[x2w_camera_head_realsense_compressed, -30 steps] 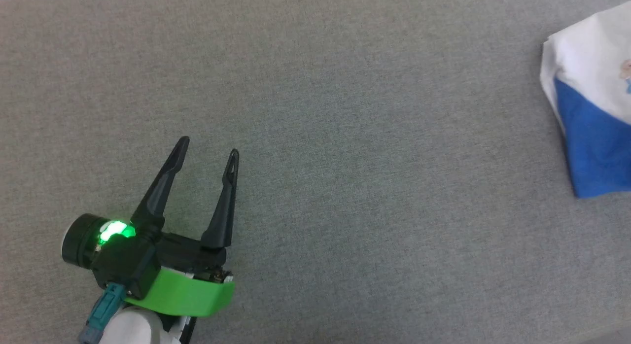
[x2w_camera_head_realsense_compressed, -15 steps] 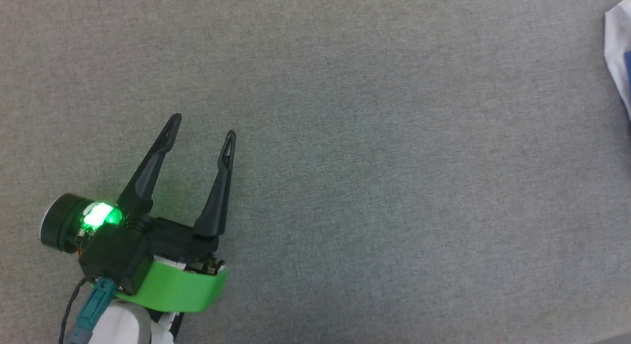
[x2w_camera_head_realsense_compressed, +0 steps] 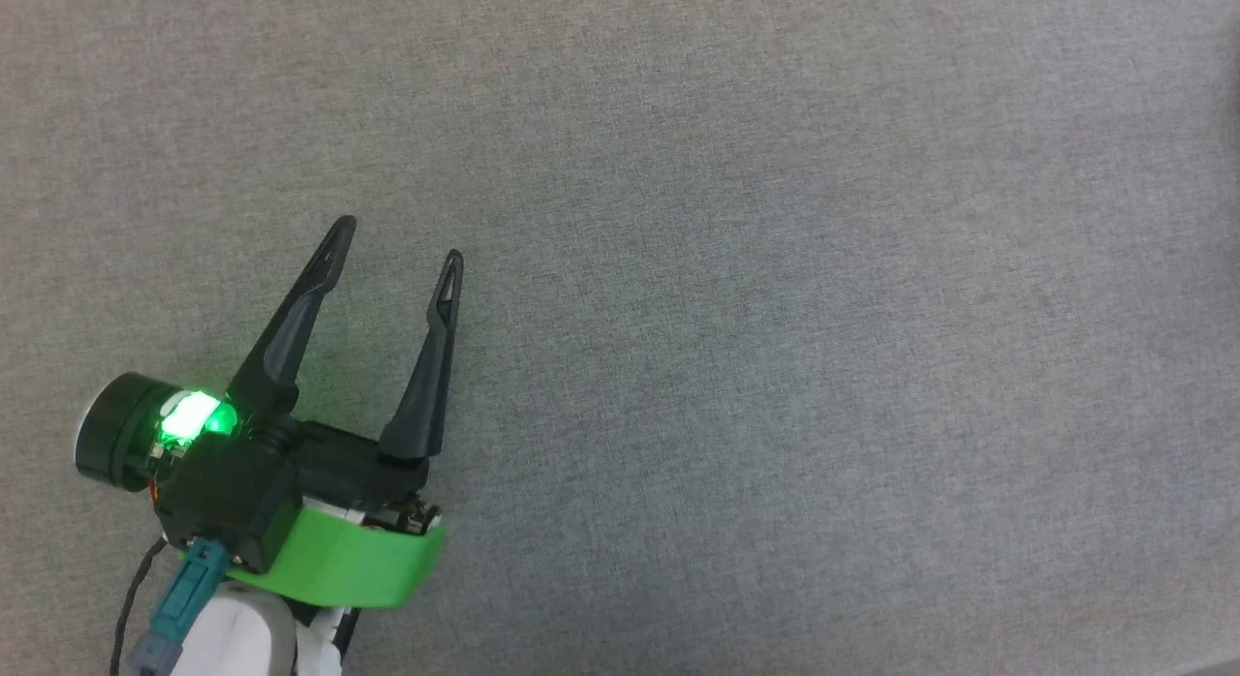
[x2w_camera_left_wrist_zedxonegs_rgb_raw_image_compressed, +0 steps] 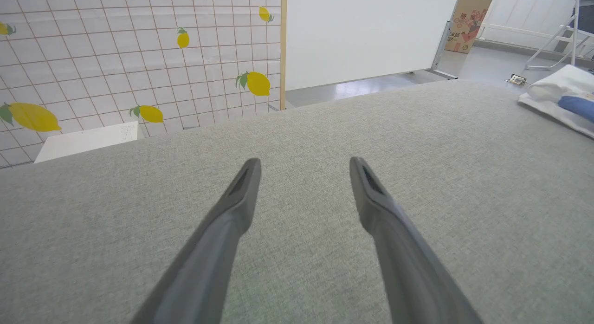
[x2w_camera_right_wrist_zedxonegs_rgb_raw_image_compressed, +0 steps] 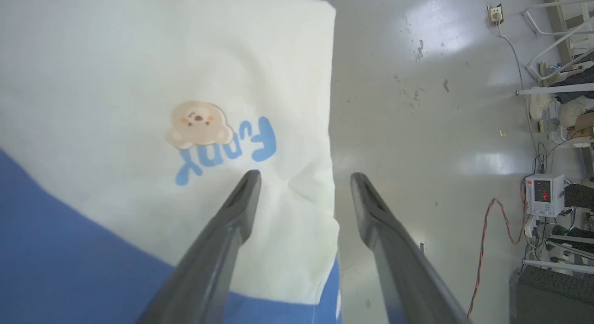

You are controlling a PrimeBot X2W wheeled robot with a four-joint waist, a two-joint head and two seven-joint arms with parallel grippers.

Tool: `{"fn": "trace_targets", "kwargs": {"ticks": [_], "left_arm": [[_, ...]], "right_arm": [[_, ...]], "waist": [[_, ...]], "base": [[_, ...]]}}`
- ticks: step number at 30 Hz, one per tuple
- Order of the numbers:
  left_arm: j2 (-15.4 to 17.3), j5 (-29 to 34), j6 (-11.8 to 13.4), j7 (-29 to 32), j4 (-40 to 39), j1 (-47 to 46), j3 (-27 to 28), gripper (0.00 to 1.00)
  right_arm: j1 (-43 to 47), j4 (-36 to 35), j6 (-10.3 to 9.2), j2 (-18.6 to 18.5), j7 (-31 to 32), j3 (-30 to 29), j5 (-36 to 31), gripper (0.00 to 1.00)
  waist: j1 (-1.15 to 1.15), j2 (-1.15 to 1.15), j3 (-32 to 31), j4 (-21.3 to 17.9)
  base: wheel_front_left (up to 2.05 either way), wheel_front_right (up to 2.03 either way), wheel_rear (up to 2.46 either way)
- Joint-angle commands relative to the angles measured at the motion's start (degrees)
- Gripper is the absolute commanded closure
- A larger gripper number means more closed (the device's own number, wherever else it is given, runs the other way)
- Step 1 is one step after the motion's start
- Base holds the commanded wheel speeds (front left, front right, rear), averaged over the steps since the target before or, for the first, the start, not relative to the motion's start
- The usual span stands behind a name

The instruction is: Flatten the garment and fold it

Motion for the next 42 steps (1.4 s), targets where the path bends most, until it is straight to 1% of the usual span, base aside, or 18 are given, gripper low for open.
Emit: {"fn": "trace_targets", "kwargs": {"ticks": [1,9,13,14,18,21,25,29,34,38,42], "left_arm": [[0.03,-0.06,0.43,-0.26,0.21,-1.22,-0.03,0.00],[-1.48,-1.24,1.44,-3.06,2.81,-0.77,-0.34,0.00],[-2.57,-2.10,2.41,-4.95,4.54,-0.15,0.04,0.00],[-3.02,-2.31,3.22,-5.69,5.76,0.30,0.57,0.00],[-4.42,-3.17,5.15,-7.03,8.84,1.53,1.90,0.00],[-5.24,-3.67,6.15,-7.97,10.88,2.50,2.73,0.00],[-6.72,-4.74,7.66,-8.63,13.84,4.29,3.70,0.00],[-7.49,-5.39,8.12,-9.06,16.44,5.24,4.20,0.00],[-7.74,-5.54,7.26,-9.25,20.16,4.68,3.66,0.00],[-8.10,-5.82,7.51,-9.31,21.88,4.56,4.20,0.00],[-8.68,-5.91,7.81,-9.34,21.86,5.82,5.19,0.00]], "right_arm": [[-1.36,0.50,-0.11,0.56,-0.54,0.46,-0.31,0.00],[-3.61,1.43,-0.11,1.67,-3.89,3.97,0.30,0.00],[-4.49,1.14,-0.11,3.79,-6.53,5.11,1.79,0.00],[-4.18,0.71,-0.11,5.28,-7.24,6.69,2.86,0.00],[-3.15,-1.27,-0.11,8.82,-9.84,7.96,4.74,0.00],[-1.11,-3.19,-0.11,11.52,-12.65,6.53,4.99,0.00],[4.46,-6.98,-0.11,15.78,-16.94,2.62,3.79,0.00],[11.44,-12.10,-0.11,20.22,-20.96,-1.55,-0.76,0.00],[18.65,-18.09,-0.11,27.53,-24.75,-5.88,-6.87,0.00],[23.79,-22.22,-0.11,33.39,-27.44,-6.77,-11.37,0.00],[28.54,-25.22,-0.11,39.03,-30.08,-6.13,-14.98,0.00]], "waist": [[-0.01,0.00,-0.45,0.11],[-0.01,0.00,-4.23,1.23],[-0.01,0.00,-7.02,1.68],[-0.01,0.00,-8.61,1.87],[-0.01,0.00,-12.27,2.54],[-0.01,0.00,-15.21,3.49],[-0.01,0.00,-19.66,5.34],[-0.01,0.00,-23.97,7.41],[-0.01,0.00,-29.08,9.52],[-0.01,0.00,-33.04,10.65],[-0.01,0.00,-35.85,10.96]], "base": [[0.00,0.00,0.00],[0.00,0.00,0.00],[0.00,0.00,0.00],[0.00,0.00,0.00],[0.00,0.00,0.00],[0.00,0.00,0.00],[0.00,0.00,0.00],[0.00,0.00,0.00],[0.00,0.00,0.00],[0.00,0.00,0.00],[0.00,0.00,0.00]]}}
